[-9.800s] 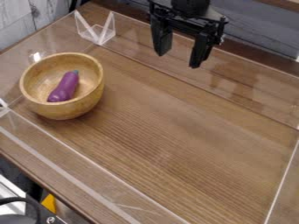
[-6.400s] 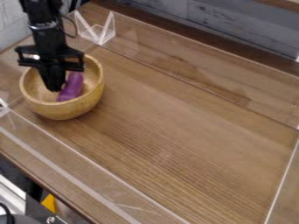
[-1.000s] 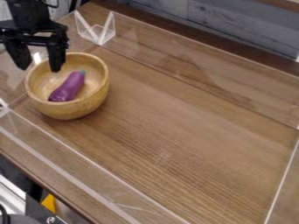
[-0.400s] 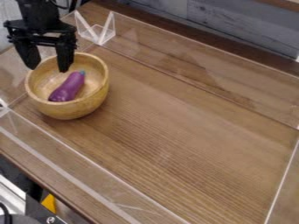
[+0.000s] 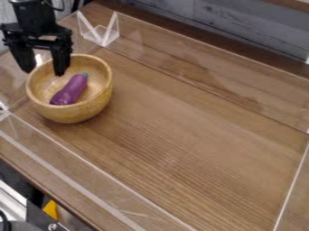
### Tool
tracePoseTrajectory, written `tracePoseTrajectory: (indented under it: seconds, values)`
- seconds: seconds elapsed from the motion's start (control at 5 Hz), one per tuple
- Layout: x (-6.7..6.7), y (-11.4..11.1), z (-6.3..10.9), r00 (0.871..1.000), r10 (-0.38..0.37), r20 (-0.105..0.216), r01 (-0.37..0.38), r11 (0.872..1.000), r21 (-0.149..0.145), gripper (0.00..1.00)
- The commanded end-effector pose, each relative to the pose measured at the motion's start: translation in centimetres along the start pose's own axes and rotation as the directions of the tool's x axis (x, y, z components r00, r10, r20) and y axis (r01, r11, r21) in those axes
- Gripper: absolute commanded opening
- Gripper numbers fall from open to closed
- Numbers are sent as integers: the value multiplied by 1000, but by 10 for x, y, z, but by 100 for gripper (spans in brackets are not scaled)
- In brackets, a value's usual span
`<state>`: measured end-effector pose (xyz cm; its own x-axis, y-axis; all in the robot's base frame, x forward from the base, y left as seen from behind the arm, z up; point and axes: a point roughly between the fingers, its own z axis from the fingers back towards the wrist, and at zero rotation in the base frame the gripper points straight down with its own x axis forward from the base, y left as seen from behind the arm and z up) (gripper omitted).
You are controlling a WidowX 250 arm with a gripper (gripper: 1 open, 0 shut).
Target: Remove the purple eggplant from inside the brown bowl and put it on the table
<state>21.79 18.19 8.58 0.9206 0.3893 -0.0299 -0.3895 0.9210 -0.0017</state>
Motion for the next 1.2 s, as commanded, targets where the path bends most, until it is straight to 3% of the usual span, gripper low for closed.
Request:
tracePoseTrajectory:
  seconds: [0.0, 0.4, 1.0]
  values:
    - [10, 0, 2, 999, -24, 43, 23, 1000, 20, 100]
    - [24, 8, 0, 999, -5, 37, 5, 1000, 20, 100]
    - [39, 27, -39, 999, 30, 25, -30, 999, 16, 100]
